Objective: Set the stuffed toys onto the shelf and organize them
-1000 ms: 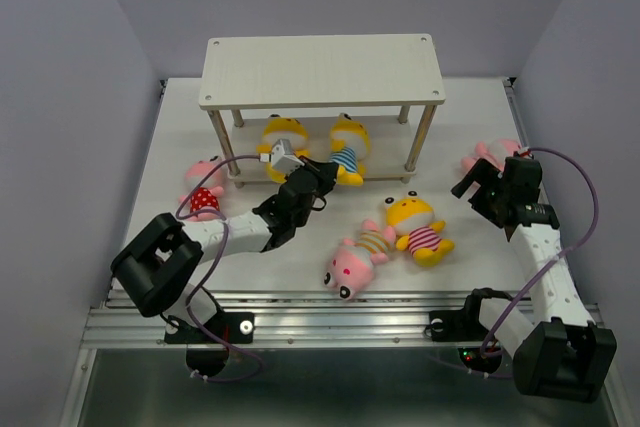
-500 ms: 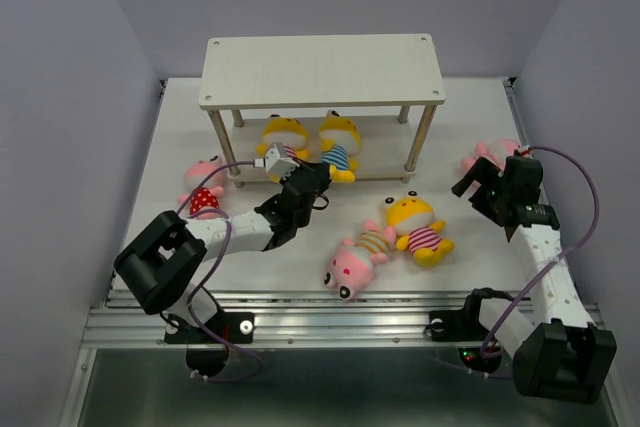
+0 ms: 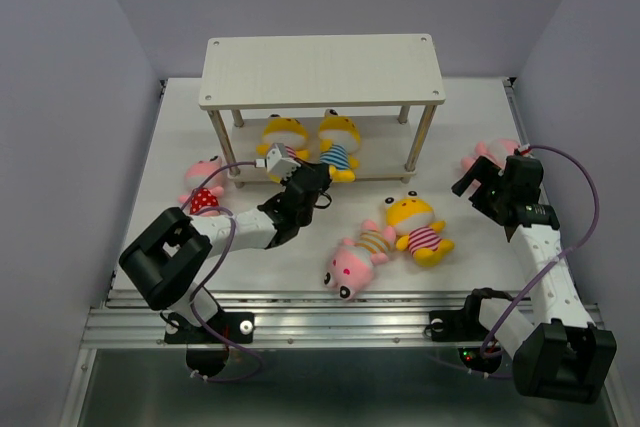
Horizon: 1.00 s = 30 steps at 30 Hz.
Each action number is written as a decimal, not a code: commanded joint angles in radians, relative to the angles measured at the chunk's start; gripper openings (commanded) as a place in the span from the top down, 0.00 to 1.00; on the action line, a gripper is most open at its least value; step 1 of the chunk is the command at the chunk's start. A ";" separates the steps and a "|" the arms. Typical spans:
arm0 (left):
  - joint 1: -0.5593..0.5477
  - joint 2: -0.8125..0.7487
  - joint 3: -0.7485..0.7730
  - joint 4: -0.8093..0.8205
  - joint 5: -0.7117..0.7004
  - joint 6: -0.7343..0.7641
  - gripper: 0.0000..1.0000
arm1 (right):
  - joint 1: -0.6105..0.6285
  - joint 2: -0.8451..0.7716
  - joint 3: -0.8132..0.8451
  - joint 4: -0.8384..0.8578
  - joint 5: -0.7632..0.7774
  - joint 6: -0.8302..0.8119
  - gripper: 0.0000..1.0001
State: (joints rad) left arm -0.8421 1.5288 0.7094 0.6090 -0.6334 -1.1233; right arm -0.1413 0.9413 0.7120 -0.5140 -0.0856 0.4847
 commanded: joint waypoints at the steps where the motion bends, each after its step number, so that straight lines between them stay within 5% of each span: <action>1: 0.005 0.002 0.041 -0.026 -0.043 -0.006 1.00 | 0.009 -0.015 0.021 0.045 -0.005 -0.023 0.00; 7: 0.005 0.021 0.058 -0.037 -0.034 0.000 1.00 | 0.009 -0.021 0.018 0.045 0.000 -0.024 0.00; 18: 0.003 -0.015 0.058 -0.063 -0.019 -0.003 0.46 | 0.009 -0.033 0.012 0.042 0.000 -0.023 0.00; 30: -0.005 -0.105 0.045 -0.127 0.009 0.014 0.16 | 0.009 -0.067 0.035 -0.033 0.004 0.000 0.00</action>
State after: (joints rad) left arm -0.8425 1.5051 0.7380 0.5091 -0.6067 -1.1305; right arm -0.1413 0.9066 0.7116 -0.5232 -0.0856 0.4759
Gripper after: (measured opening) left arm 0.811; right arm 0.998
